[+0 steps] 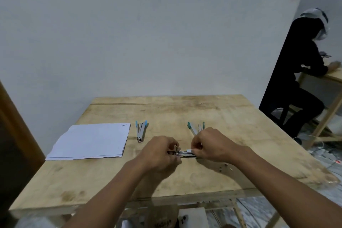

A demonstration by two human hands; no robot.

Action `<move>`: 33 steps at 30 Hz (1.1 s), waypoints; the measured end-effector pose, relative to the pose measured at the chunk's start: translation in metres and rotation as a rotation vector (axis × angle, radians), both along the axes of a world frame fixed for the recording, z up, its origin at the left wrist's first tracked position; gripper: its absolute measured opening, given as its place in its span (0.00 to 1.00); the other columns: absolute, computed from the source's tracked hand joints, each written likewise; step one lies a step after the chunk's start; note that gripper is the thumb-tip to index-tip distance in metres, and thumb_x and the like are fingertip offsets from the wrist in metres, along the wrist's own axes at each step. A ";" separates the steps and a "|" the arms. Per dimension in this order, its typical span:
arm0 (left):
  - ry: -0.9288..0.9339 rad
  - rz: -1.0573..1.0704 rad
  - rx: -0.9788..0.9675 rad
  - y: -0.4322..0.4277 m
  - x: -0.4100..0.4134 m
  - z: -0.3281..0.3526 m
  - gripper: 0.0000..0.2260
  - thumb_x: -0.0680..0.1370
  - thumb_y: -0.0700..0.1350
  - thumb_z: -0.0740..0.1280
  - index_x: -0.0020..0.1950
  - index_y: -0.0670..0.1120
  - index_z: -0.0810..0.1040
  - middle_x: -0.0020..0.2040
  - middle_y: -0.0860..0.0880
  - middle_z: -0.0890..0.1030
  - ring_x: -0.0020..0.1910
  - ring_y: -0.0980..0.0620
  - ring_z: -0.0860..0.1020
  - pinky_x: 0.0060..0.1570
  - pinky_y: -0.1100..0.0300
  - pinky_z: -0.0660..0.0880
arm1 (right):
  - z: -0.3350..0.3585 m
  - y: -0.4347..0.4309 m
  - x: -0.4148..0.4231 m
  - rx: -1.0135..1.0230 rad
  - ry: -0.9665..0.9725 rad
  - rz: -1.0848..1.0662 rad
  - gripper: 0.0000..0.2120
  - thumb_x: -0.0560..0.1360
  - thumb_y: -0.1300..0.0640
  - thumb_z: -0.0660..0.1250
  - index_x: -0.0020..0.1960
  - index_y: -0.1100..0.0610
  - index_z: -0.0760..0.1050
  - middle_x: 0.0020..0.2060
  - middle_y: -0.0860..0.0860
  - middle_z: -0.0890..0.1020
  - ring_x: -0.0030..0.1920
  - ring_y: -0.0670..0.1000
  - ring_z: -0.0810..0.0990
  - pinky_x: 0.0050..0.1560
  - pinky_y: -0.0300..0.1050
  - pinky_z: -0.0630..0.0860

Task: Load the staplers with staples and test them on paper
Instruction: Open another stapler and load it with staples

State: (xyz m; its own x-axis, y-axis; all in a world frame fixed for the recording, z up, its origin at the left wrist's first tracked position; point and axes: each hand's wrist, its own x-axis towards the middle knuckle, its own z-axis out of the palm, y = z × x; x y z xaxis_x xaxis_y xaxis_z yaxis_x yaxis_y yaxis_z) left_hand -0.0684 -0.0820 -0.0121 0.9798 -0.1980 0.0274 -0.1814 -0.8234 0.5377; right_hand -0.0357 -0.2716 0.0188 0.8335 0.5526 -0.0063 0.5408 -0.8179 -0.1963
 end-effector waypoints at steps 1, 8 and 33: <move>-0.031 0.014 0.006 -0.001 0.000 -0.005 0.10 0.73 0.48 0.73 0.54 0.50 0.82 0.48 0.52 0.83 0.47 0.54 0.80 0.47 0.59 0.76 | 0.000 0.002 0.000 -0.014 0.000 0.006 0.09 0.74 0.55 0.67 0.46 0.54 0.86 0.39 0.50 0.87 0.39 0.50 0.83 0.45 0.46 0.79; -0.104 0.063 -0.082 -0.002 -0.001 -0.017 0.05 0.75 0.50 0.71 0.46 0.50 0.84 0.40 0.55 0.81 0.41 0.56 0.78 0.41 0.61 0.74 | -0.001 0.009 0.000 -0.026 0.025 -0.001 0.10 0.75 0.58 0.66 0.49 0.57 0.85 0.41 0.53 0.86 0.36 0.50 0.77 0.30 0.33 0.62; -0.062 0.109 -0.202 0.000 0.001 -0.022 0.03 0.73 0.48 0.73 0.42 0.50 0.85 0.36 0.54 0.83 0.39 0.56 0.81 0.43 0.55 0.78 | 0.001 -0.021 0.009 0.019 0.056 -0.090 0.17 0.69 0.62 0.62 0.47 0.48 0.86 0.40 0.43 0.82 0.44 0.48 0.80 0.42 0.43 0.76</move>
State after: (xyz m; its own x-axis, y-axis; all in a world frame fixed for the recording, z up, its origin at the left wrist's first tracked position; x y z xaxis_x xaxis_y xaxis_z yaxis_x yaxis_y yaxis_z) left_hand -0.0678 -0.0816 -0.0343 0.9903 -0.0760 0.1164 -0.1354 -0.7168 0.6840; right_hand -0.0265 -0.2923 0.0194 0.8785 0.4756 -0.0442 0.4528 -0.8587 -0.2400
